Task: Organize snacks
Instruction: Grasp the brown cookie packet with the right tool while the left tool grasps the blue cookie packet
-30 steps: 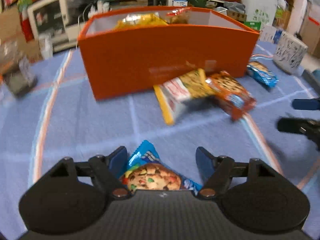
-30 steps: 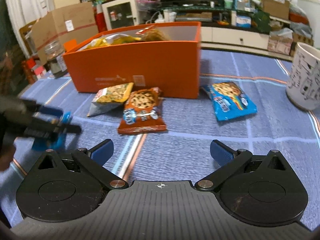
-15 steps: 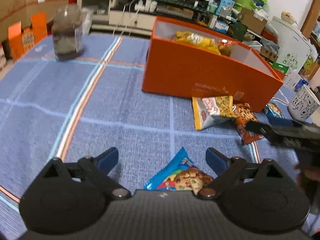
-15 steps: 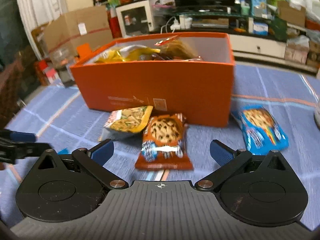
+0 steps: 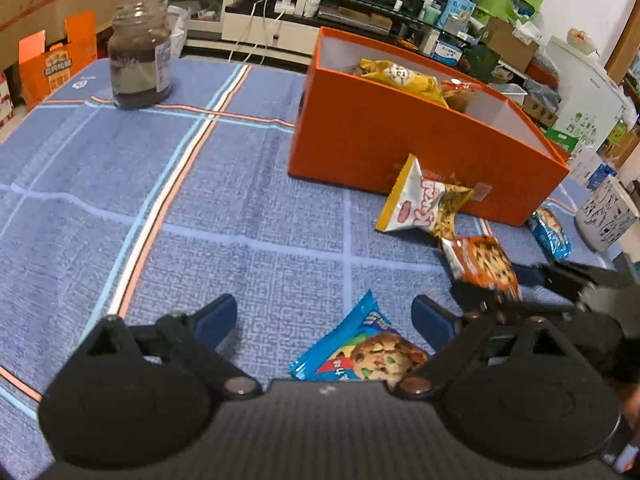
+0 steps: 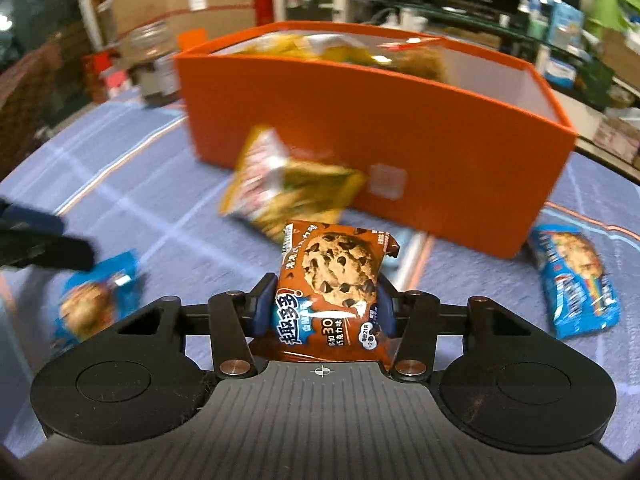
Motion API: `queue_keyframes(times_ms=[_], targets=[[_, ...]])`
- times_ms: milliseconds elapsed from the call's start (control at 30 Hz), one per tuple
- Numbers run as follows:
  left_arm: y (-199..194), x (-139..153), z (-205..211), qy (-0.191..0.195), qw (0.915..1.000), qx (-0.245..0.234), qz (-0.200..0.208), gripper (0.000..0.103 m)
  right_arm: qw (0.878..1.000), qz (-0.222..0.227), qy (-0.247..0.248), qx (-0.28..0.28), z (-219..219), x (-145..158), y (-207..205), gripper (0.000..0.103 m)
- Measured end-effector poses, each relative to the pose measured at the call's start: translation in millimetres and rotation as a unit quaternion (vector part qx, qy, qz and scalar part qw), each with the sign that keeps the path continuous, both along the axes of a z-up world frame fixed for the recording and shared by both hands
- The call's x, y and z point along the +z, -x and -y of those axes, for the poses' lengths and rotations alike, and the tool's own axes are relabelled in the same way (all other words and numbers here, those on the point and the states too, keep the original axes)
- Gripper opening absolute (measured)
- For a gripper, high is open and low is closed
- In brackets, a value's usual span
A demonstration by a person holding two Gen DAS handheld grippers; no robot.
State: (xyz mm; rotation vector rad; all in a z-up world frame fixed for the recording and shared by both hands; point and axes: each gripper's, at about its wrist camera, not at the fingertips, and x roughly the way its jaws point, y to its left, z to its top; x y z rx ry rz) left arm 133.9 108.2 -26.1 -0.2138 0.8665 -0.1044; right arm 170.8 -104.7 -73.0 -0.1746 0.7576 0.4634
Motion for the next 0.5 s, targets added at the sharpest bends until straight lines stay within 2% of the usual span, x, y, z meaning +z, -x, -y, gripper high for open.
queue_keyframes(times_ms=[167,333,500], targets=[[12.9,-0.1,16.5,-0.032,0.9995,-0.001,0.003,0.092,1.0,-0.001,0.006,-0.015,10.1,0.3,32.6,0.038],[33.3,-6.9,38.0,-0.032,0.9987,0.038,0.001,0.092,0.999,-0.001,0.0,-0.043,38.1,-2.5,64.2,0.039],[25.3,-20.5,66.6,-0.051,0.9935,0.099,-0.019,0.092,0.998,-0.005,-0.017,-0.058,57.8,-2.5,77.0,0.04]])
